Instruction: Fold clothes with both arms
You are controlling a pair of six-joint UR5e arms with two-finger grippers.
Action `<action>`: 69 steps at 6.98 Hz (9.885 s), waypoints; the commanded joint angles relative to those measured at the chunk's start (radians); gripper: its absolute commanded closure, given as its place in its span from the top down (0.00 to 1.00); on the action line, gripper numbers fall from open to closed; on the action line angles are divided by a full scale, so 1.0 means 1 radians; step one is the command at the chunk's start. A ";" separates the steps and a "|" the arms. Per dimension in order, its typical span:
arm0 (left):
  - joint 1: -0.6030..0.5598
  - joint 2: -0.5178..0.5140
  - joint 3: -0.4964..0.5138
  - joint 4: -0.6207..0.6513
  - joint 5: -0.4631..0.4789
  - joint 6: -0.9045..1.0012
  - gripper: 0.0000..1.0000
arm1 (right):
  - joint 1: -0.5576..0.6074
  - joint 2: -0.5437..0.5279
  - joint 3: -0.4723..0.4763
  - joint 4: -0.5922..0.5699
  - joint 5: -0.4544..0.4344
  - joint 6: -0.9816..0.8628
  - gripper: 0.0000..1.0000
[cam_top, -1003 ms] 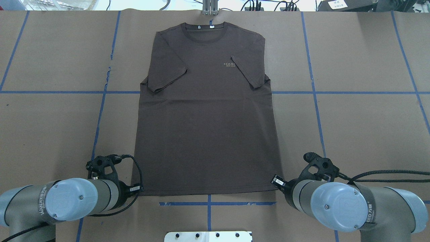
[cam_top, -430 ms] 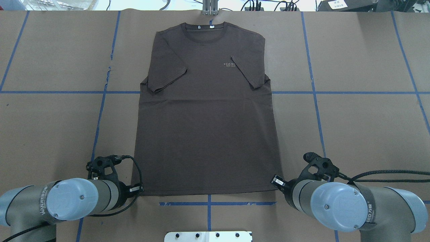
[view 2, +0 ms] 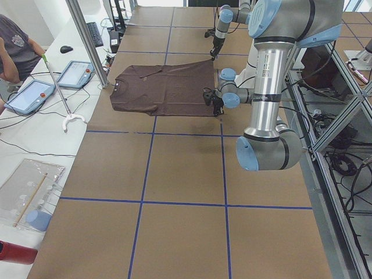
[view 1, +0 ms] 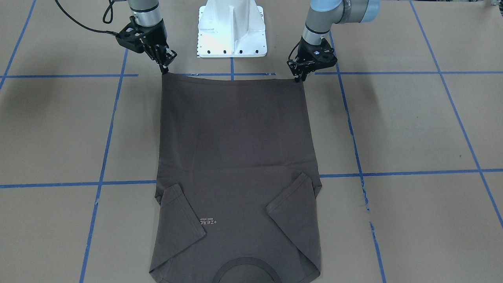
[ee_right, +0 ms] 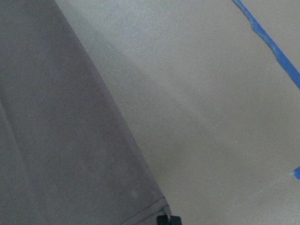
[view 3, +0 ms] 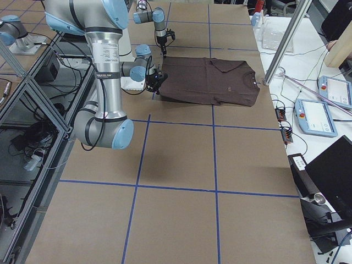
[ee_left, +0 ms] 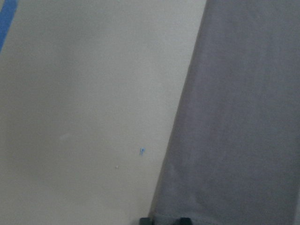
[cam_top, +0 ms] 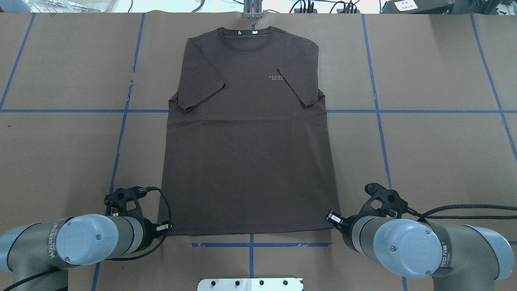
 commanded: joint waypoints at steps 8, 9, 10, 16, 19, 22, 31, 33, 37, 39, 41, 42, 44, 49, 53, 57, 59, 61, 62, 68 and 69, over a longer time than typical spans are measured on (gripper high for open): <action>-0.039 0.008 -0.292 0.054 -0.056 -0.072 0.00 | -0.029 -0.061 0.285 -0.124 -0.026 0.018 0.00; -0.158 -0.097 -0.227 0.057 -0.063 0.024 0.00 | 0.060 0.027 0.196 -0.126 -0.020 -0.072 0.00; -0.239 -0.203 -0.064 0.051 -0.063 0.057 0.00 | 0.190 0.140 0.070 -0.127 0.020 -0.195 0.00; -0.546 -0.511 0.571 -0.271 -0.053 0.221 0.00 | 0.634 0.506 -0.686 0.087 0.256 -0.571 0.00; -0.561 -0.618 0.770 -0.369 0.065 0.268 0.00 | 0.667 0.629 -0.932 0.171 0.242 -0.633 0.00; -0.566 -0.609 0.924 -0.488 0.065 0.309 0.38 | 0.681 0.642 -1.009 0.264 0.238 -0.632 0.23; -0.566 -0.479 0.771 -0.560 0.051 0.313 0.53 | 0.454 0.220 -0.474 0.253 0.255 -0.383 0.68; -0.566 -0.480 0.765 -0.557 0.052 0.307 0.53 | 0.429 0.215 -0.477 0.253 0.250 -0.375 0.67; -0.568 -0.474 0.765 -0.557 0.051 0.309 0.53 | 0.415 0.217 -0.476 0.255 0.255 -0.355 0.00; -0.569 -0.467 0.765 -0.552 0.054 0.304 0.54 | 0.414 0.220 -0.469 0.255 0.258 -0.357 0.00; -0.571 -0.462 0.753 -0.545 0.059 0.257 0.54 | 0.394 0.124 -0.340 0.255 0.258 -0.354 0.00; -0.571 -0.451 0.748 -0.548 0.054 0.255 0.54 | 0.307 0.028 -0.192 0.252 0.259 -0.349 0.00; -0.557 -0.399 0.621 -0.545 -0.002 0.255 0.54 | 0.001 -0.116 0.105 0.187 0.256 -0.172 0.00; -0.438 -0.298 0.317 -0.542 -0.279 -0.049 0.62 | -0.038 -0.113 0.124 0.183 0.196 -0.142 1.00; -0.247 -0.299 0.305 -0.275 -0.063 -0.102 0.54 | 0.081 -0.015 0.074 0.184 0.180 -0.148 1.00; -0.241 -0.301 0.295 -0.195 -0.063 -0.092 0.46 | 0.081 -0.009 0.051 0.189 0.170 -0.147 1.00; -0.235 -0.313 0.292 -0.195 -0.063 -0.092 0.43 | 0.079 -0.009 0.049 0.189 0.169 -0.144 1.00; -0.221 -0.307 0.292 -0.195 -0.063 -0.092 0.43 | 0.079 -0.007 0.046 0.192 0.163 -0.141 1.00; -0.212 -0.307 0.292 -0.195 -0.061 -0.092 0.26 | 0.078 -0.007 0.046 0.193 0.163 -0.139 1.00; -0.436 -0.400 0.439 -0.210 -0.038 0.181 0.00 | 0.081 -0.007 0.044 0.193 0.143 -0.141 1.00; -0.481 -0.490 0.582 -0.282 -0.038 0.200 0.00 | 0.081 -0.007 0.046 0.193 0.121 -0.139 1.00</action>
